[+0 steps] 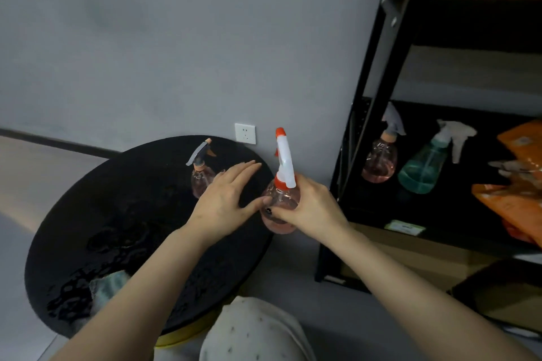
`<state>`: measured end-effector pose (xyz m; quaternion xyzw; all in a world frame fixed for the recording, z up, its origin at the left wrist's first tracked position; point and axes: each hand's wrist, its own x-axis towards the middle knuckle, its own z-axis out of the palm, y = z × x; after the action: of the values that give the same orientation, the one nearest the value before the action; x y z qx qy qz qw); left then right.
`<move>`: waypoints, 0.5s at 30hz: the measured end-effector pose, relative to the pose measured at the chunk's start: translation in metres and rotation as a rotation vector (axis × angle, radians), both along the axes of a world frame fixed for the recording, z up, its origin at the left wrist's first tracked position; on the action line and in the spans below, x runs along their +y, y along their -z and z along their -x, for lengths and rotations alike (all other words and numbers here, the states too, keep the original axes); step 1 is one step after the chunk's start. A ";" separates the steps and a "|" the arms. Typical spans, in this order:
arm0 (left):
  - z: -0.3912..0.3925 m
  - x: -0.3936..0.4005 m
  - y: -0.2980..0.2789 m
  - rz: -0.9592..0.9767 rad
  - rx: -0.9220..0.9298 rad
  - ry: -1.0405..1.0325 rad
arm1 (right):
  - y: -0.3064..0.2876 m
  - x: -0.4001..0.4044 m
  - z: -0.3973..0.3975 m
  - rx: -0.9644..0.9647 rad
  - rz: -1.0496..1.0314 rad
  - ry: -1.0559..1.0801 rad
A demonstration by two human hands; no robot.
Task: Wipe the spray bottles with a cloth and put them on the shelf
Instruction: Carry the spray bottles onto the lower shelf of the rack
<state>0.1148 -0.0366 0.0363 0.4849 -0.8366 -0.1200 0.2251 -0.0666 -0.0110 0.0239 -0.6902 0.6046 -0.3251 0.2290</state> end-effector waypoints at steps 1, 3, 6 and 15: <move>0.010 0.003 -0.002 0.000 -0.010 0.015 | -0.002 0.006 0.010 0.006 0.000 0.012; 0.031 0.008 -0.005 -0.001 -0.029 0.041 | -0.003 0.018 0.032 0.015 -0.006 0.036; 0.059 0.015 -0.007 0.011 -0.032 0.084 | -0.001 0.032 0.061 0.042 -0.007 0.074; 0.133 0.028 0.000 -0.006 -0.049 0.196 | 0.005 0.054 0.138 0.084 -0.012 0.181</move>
<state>-0.0179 -0.0090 0.0362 0.4043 -0.8848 -0.1322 0.1905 -0.2041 0.0433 0.0192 -0.6445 0.6754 -0.3116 0.1770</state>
